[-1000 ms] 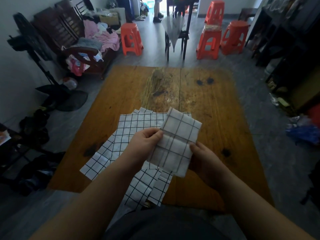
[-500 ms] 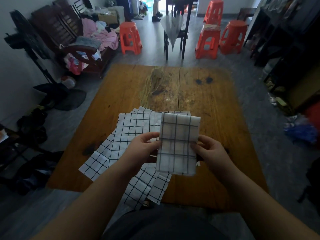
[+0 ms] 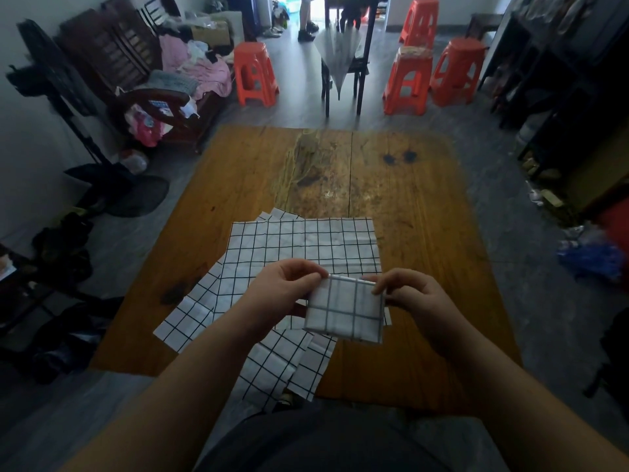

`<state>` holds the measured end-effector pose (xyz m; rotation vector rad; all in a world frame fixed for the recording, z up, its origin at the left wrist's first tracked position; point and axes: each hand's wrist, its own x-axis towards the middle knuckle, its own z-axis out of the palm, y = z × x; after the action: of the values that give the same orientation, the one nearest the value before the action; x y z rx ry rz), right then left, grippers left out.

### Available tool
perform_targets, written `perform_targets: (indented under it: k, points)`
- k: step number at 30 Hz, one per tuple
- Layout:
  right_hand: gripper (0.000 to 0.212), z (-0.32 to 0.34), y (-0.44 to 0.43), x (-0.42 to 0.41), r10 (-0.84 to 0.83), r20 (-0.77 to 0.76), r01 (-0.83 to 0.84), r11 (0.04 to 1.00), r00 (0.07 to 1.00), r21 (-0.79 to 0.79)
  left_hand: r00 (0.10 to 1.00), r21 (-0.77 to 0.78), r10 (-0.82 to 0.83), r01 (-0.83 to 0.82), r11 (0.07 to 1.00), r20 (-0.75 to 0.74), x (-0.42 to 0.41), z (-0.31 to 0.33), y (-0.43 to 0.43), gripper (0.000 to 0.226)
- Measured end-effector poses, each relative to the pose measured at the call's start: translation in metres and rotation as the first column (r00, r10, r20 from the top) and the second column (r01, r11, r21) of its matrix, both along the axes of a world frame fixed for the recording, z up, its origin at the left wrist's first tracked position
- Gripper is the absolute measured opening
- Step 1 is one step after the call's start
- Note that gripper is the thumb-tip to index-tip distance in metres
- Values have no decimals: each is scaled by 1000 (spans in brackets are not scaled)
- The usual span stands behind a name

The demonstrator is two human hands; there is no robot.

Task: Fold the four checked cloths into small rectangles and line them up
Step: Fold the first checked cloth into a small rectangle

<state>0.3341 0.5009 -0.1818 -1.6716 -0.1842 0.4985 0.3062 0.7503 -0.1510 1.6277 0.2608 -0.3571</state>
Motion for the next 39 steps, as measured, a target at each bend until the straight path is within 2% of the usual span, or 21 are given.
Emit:
perform_targets:
  k: [2,5,9,12,19,23,26,29,32,39]
  points:
    - [16,0,6,1,-11,115,23,994,993,-105,997,119,-41,33,992,65,1,0,-2,12]
    - [14,5,22,2,14,193,34,968,981,-248,982,268,-137,99,958,128,3,-3,-6,19]
    - [8,12,37,3,162,275,-22,894,948,-448,971,290,-187,138,947,149,2,-10,-9,32]
    - [9,13,42,5,144,266,-10,894,953,-448,974,277,-151,100,956,167,2,-13,-9,41]
    - [3,9,40,3,136,127,-79,923,983,-378,987,288,-79,35,957,141,-4,-23,-11,12]
    - [3,3,42,3,116,168,-38,911,979,-412,984,327,-97,44,944,147,-2,-26,-16,5]
    - [7,2,40,5,6,140,39,947,990,-320,973,424,-212,152,893,97,-3,-27,-14,17]
    - [8,0,34,5,-35,143,78,949,989,-307,965,404,-259,228,886,25,-6,-28,-9,21]
    - [9,-3,32,3,-18,138,64,938,990,-340,970,398,-241,211,893,28,-8,-30,-6,23]
    - [14,-5,37,1,-19,145,70,933,989,-352,979,263,-203,197,944,-8,-7,-31,-5,24]
